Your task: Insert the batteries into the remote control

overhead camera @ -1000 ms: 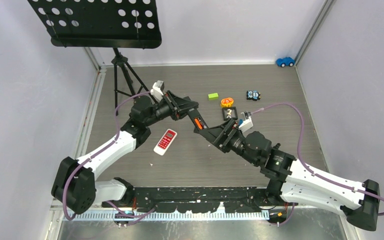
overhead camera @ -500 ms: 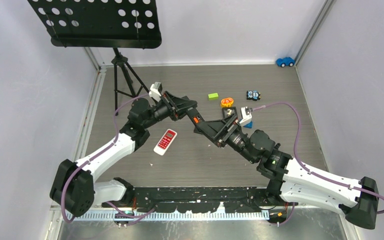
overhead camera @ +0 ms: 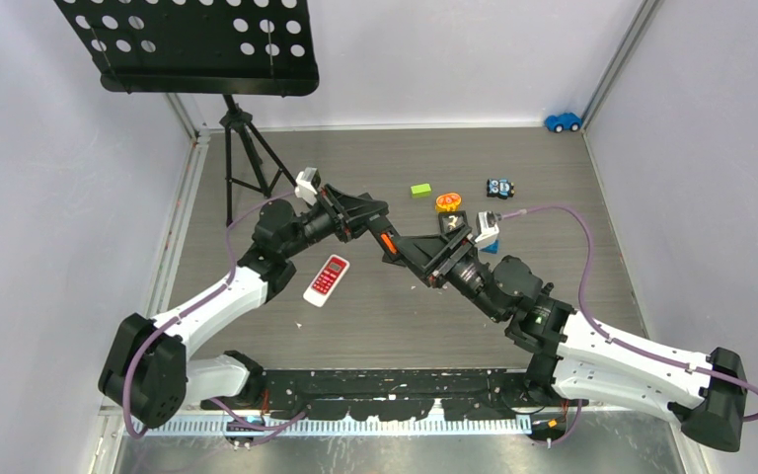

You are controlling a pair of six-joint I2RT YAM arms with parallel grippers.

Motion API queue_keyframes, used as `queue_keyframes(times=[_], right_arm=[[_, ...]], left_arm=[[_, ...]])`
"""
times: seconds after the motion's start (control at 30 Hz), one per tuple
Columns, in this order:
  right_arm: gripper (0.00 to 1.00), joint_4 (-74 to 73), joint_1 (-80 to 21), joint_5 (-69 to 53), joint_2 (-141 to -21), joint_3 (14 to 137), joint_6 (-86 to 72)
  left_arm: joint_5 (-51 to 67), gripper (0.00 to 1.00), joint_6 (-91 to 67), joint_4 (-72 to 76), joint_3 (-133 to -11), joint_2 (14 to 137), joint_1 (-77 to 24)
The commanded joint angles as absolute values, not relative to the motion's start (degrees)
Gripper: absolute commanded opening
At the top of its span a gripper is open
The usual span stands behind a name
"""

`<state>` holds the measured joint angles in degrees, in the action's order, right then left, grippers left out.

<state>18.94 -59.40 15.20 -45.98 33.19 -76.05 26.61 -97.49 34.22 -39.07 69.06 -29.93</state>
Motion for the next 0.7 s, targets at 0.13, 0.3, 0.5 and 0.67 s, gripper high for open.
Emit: queue_keyframes(times=[0.13, 0.3, 0.5, 0.67], right_arm=[[0.50, 17.3, -59.3, 18.2, -47.1, 35.5, -77.6], [0.44, 17.1, -59.2, 18.2, -47.8, 35.8, -77.7], [0.41, 16.1, -59.1, 18.8, -47.9, 36.0, -78.1], [0.57, 15.4, -59.0, 18.8, -47.6, 36.1, -77.9]], left_arm=[[27.7, 0.00, -98.9, 39.3, -39.1, 68.1, -30.0], [28.7, 0.00, -97.8, 39.4, -39.3, 67.8, -30.0], [29.6, 0.00, -96.7, 39.4, -39.1, 67.5, -30.0], [29.4, 0.00, -95.1, 38.4, -39.1, 67.4, -30.0]])
